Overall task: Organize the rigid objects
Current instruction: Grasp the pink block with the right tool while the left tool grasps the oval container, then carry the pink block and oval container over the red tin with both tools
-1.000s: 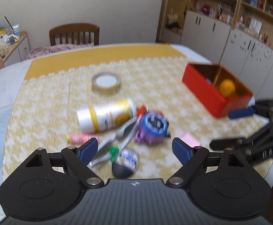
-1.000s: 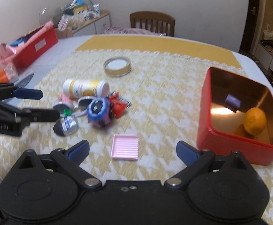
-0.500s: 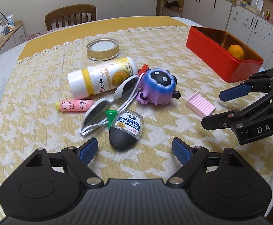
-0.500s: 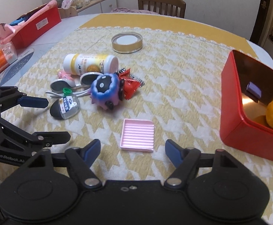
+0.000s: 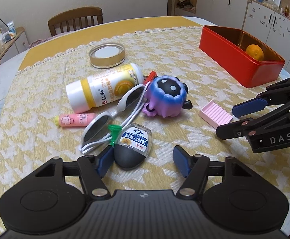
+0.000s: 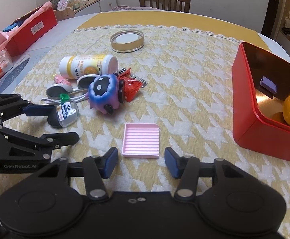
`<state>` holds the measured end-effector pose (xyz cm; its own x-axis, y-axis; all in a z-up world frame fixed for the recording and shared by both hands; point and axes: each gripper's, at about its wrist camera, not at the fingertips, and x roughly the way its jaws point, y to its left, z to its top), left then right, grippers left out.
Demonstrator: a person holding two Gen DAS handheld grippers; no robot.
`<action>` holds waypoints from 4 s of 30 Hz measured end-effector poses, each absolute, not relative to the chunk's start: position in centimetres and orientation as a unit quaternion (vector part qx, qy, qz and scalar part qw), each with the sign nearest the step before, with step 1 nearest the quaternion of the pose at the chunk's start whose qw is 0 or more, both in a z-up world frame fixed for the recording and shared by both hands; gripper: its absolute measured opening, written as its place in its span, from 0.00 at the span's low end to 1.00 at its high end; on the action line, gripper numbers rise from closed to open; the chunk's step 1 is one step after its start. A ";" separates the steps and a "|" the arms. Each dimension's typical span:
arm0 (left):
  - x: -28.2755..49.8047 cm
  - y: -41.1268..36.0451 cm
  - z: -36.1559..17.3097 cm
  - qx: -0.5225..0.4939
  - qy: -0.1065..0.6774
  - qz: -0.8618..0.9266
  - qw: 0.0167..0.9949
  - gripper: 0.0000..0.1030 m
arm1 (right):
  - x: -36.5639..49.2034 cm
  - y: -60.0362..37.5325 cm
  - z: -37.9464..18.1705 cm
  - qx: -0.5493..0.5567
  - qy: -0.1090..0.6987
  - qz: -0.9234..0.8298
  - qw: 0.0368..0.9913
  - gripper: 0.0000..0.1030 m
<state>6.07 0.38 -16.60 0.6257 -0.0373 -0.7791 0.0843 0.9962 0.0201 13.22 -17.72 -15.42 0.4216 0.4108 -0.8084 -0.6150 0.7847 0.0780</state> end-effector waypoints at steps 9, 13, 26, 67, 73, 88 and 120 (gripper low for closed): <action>6.5 -0.5 -16.4 0.035 0.432 -0.034 0.901 0.50 | 12.8 -17.2 -15.5 -0.146 0.430 0.305 0.837 0.39; 6.8 -1.1 -16.3 0.042 0.433 -0.042 0.899 0.39 | 12.7 -17.2 -15.5 -0.152 0.426 0.309 0.837 0.39; 7.7 -1.6 -16.3 0.051 0.433 -0.046 0.899 0.39 | 12.4 -17.5 -15.5 -0.161 0.422 0.321 0.832 0.38; 10.6 -7.5 -7.2 0.021 0.390 -0.110 0.914 0.39 | 14.4 -28.2 -6.7 -0.086 0.365 0.267 0.888 0.38; 13.0 -10.3 -6.5 0.043 0.378 -0.130 0.916 0.39 | 17.0 -30.8 -6.1 -0.085 0.358 0.238 0.899 0.38; 20.7 -17.3 -7.9 0.068 0.414 -0.162 0.893 0.39 | 26.1 -34.4 -7.8 -0.063 0.382 0.196 0.901 0.38; 30.2 -23.9 -14.5 0.097 0.496 -0.117 0.855 0.39 | 35.9 -32.6 -13.5 -0.153 0.461 0.239 0.841 0.39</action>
